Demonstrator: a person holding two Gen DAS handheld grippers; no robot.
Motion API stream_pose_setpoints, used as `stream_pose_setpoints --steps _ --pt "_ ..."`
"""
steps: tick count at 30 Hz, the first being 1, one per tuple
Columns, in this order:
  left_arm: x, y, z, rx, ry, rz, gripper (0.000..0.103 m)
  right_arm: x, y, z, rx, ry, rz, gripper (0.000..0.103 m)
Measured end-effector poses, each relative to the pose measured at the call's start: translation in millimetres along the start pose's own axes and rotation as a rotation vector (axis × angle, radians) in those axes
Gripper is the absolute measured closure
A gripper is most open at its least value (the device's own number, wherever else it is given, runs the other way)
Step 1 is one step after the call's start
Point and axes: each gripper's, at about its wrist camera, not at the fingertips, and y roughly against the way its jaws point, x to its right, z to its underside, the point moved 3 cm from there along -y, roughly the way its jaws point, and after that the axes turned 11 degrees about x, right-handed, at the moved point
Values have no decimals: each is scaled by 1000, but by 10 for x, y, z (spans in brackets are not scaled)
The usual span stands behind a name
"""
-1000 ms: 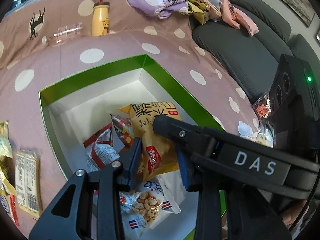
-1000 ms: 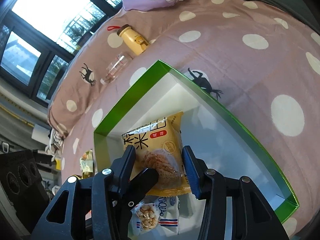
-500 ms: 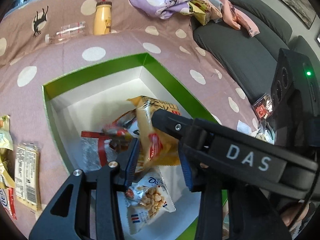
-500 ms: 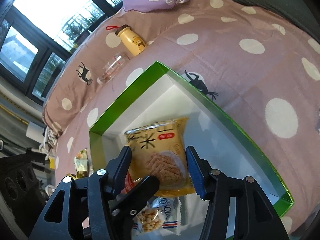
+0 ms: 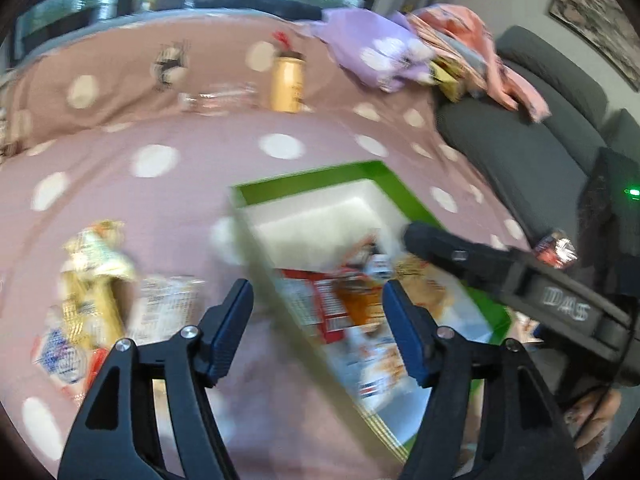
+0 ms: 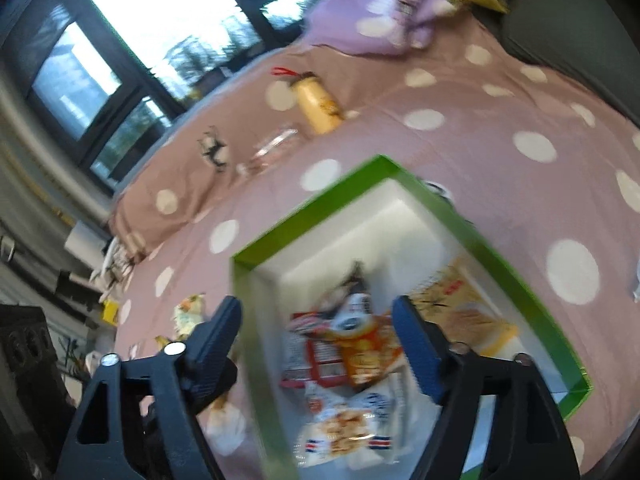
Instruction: Organize snacks
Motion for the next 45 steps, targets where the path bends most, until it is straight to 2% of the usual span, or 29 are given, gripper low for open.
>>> stream_pose_setpoints --steps 1,3,4,9,12,17,20,24,26,30,34,36,39,45 --pt "-112 64 12 9 6 -32 34 -83 12 17 3 21 -14 22" --pt "-318 157 49 16 29 -76 23 -299 26 67 14 75 -51 20" --pt "-455 211 79 17 48 -105 21 -404 25 99 18 100 -69 17" --pt "-1011 441 261 14 144 -240 22 -900 -56 346 -5 225 -150 16" --pt "-1330 556 425 -4 190 -308 22 -1105 -153 513 -33 266 -167 16" --pt "-1699 577 693 -50 236 -400 22 -1313 -431 869 -137 331 -209 16" --pt "-1812 552 804 -67 231 -413 22 -1353 -598 1064 -189 356 -194 16" --pt "-1973 544 890 -73 274 -407 22 -1383 -793 1276 -217 417 -141 16" --pt "-2035 521 917 -81 283 -430 22 -1364 -867 1319 -220 419 -123 16" --pt "-2121 494 973 -65 286 -440 22 -1281 -1044 1423 -238 465 -30 16" --pt "-2122 455 982 -38 213 -464 19 -1232 -1087 1442 -195 464 -30 6" --pt "-2168 449 1009 1 200 -461 13 -1216 -1130 1460 -196 458 -33 1" --pt "-2206 459 1015 19 216 -435 10 -1190 -1116 1446 -193 439 -50 1" --pt "-2209 422 1001 15 210 -436 6 -1180 -1119 1443 -189 429 -61 1"
